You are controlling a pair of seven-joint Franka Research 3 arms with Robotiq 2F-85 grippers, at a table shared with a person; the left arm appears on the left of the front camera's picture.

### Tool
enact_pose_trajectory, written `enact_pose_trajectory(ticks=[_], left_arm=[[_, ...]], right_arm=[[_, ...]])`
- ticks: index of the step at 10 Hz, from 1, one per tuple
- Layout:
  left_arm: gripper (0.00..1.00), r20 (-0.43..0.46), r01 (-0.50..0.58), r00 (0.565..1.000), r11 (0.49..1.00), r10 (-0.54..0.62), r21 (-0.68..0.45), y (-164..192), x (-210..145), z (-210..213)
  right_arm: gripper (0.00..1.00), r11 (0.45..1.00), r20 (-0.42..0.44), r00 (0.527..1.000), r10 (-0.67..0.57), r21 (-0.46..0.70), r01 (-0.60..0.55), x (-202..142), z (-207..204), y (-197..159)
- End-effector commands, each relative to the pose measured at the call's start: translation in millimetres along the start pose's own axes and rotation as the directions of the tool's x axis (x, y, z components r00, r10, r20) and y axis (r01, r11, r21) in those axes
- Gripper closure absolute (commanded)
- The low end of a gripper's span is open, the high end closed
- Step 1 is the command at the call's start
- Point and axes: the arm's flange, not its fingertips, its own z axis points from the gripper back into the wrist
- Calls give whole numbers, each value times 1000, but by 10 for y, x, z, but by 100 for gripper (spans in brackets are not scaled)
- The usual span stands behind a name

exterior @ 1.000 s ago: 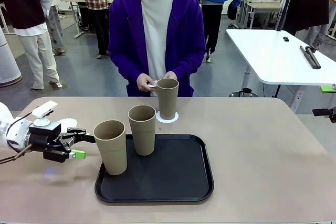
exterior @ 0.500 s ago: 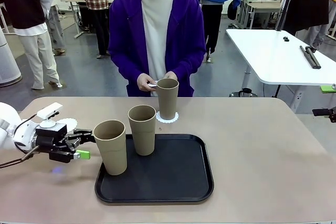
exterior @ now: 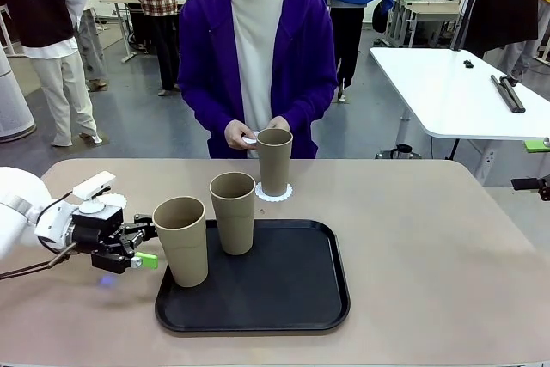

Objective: Place coasters on the table and set cups on them.
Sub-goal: Take one Reusable plastic cup from the Flat Tray and place it on a coaster set by the human.

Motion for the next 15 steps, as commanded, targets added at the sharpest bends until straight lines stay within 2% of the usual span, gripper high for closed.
enact_pose_trajectory(ticks=[1,5,15], left_arm=[[0,10,39,999,999,-39,-4,6,-61,-107],[0,-7,54,998,998,-54,-14,60,-110,-213],[0,16,52,999,999,-52,1,105,-146,-192]], right_arm=[[0,1000,-14,1000,1,-1,-1,-21,10,7],[0,1000,-14,1000,1,-1,-1,-21,10,7],[0,1000,-14,1000,1,-1,-1,-21,10,7]])
